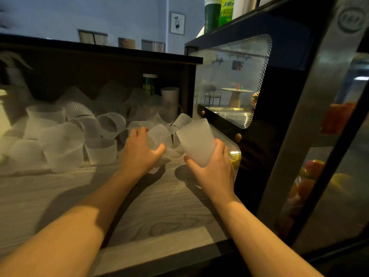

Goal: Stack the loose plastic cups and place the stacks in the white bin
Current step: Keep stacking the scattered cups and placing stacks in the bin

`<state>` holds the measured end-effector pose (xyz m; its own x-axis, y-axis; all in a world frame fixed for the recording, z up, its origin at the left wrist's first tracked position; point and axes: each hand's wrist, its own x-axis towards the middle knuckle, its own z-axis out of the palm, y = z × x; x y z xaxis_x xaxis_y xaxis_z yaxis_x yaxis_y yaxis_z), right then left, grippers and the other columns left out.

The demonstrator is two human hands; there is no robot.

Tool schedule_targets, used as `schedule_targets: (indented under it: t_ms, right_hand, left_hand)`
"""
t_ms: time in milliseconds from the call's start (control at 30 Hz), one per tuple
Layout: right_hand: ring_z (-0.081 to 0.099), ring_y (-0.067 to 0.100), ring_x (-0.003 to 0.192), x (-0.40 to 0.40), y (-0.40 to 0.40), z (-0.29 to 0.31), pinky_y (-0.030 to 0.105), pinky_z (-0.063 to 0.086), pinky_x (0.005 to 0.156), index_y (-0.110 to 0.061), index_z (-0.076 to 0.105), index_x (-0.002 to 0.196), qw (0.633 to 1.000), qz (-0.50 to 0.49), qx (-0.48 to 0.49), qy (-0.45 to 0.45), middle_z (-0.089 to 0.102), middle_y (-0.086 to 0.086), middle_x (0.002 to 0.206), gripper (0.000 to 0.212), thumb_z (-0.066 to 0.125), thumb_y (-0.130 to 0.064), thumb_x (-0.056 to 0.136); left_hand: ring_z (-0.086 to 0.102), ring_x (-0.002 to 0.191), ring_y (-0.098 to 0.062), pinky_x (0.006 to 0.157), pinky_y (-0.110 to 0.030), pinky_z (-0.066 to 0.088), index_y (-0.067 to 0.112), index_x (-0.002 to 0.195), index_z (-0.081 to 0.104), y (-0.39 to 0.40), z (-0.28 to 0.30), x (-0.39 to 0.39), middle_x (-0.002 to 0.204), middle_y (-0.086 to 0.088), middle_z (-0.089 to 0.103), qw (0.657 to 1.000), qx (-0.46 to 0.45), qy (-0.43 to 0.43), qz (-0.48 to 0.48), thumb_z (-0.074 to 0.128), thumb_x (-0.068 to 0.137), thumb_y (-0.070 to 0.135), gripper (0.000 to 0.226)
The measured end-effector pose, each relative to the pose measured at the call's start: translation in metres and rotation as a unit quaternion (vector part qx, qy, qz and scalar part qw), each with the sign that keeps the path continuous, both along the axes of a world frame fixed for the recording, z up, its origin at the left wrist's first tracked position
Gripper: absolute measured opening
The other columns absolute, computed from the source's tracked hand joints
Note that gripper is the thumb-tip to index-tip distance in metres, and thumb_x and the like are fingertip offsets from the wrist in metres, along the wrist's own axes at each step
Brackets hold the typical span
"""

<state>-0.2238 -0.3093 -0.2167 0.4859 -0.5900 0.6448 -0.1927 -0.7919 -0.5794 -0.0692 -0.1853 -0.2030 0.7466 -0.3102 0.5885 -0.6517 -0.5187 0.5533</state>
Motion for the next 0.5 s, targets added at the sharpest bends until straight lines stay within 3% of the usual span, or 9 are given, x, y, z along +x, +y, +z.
schedule_targets:
  t_ms: [133,200,300,500]
  right_hand:
    - [0.048,0.019,0.11,-0.003,0.002,0.001,0.039,0.05,0.086,-0.022,0.034,0.131,1.0,0.008,0.004,0.007,0.045,0.001,0.123,0.08,0.074,-0.057,0.072]
    - [0.048,0.019,0.11,-0.004,0.002,0.001,0.039,0.05,0.086,-0.022,0.033,0.131,1.0,0.009,0.004,0.008,0.044,0.001,0.123,0.08,0.074,-0.058,0.071]
    - [0.047,0.017,0.109,-0.005,0.002,0.001,0.038,0.051,0.086,-0.023,0.032,0.131,1.0,0.011,-0.004,0.01,0.044,-0.001,0.122,0.08,0.073,-0.059,0.071]
    - [0.047,0.016,0.106,-0.004,0.006,0.003,0.029,0.043,0.079,-0.02,0.037,0.131,0.997,0.014,-0.068,0.031,0.047,0.0,0.12,0.079,0.074,-0.056,0.072]
  left_hand:
    - [0.047,0.117,-0.027,0.097,-0.047,0.049,0.012,0.126,0.052,0.006,0.001,0.003,0.136,-0.004,0.033,0.998,-0.012,0.062,0.022,0.065,0.081,0.058,0.066]
    - [0.042,0.119,-0.023,0.095,-0.048,0.049,0.017,0.121,0.054,0.008,0.004,-0.001,0.131,0.002,0.03,0.998,-0.036,0.044,0.036,0.062,0.08,0.064,0.063]
    - [0.046,0.106,-0.02,0.085,-0.044,0.052,0.021,0.113,0.055,0.009,0.017,-0.009,0.117,0.002,0.037,0.995,-0.087,0.004,0.046,0.057,0.08,0.068,0.057]
    - [0.064,0.093,-0.018,0.069,-0.023,0.052,0.024,0.115,0.053,0.006,0.038,-0.029,0.101,0.001,0.063,0.934,-0.294,0.15,-0.133,0.057,0.093,0.048,0.033]
